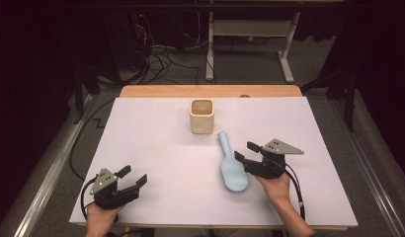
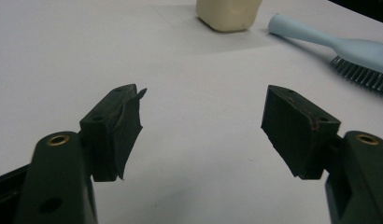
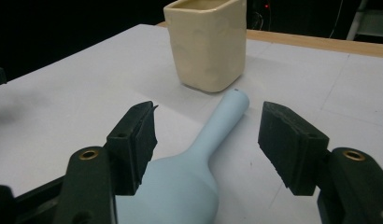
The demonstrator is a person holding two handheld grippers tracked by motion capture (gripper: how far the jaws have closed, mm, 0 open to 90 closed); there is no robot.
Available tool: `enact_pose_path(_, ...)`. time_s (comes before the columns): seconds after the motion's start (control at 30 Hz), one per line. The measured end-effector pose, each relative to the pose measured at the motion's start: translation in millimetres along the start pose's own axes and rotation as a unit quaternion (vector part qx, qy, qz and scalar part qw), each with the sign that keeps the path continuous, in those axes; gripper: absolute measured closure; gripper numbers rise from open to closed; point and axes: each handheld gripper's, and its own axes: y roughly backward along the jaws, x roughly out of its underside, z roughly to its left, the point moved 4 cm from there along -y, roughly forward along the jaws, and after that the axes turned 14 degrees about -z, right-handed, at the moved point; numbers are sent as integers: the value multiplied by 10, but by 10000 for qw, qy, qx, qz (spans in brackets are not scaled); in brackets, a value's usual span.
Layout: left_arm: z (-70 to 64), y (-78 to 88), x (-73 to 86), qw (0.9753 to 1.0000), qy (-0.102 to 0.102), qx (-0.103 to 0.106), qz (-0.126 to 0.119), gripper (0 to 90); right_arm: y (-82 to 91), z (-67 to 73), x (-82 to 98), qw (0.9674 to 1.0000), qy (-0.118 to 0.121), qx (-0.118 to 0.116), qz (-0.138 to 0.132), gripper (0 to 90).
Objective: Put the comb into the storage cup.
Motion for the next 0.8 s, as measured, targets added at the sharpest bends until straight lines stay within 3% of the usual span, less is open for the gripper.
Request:
enact_pose_path(0.27, -6, -8, 1, 10000, -20, 14, 16, 291, -96, 9, -44, 9999, -62, -82, 82, 388)
enact_pose_path(0.53, -12, -12, 0, 10000, -50, 41, 28, 290, -215, 39, -105, 9983, -21, -176, 547, 457)
enact_pose_path(0.8, -25, -11, -2, 10000, -68, 52, 9, 290, -315, 65, -141, 9961, -19, -282, 838, 499)
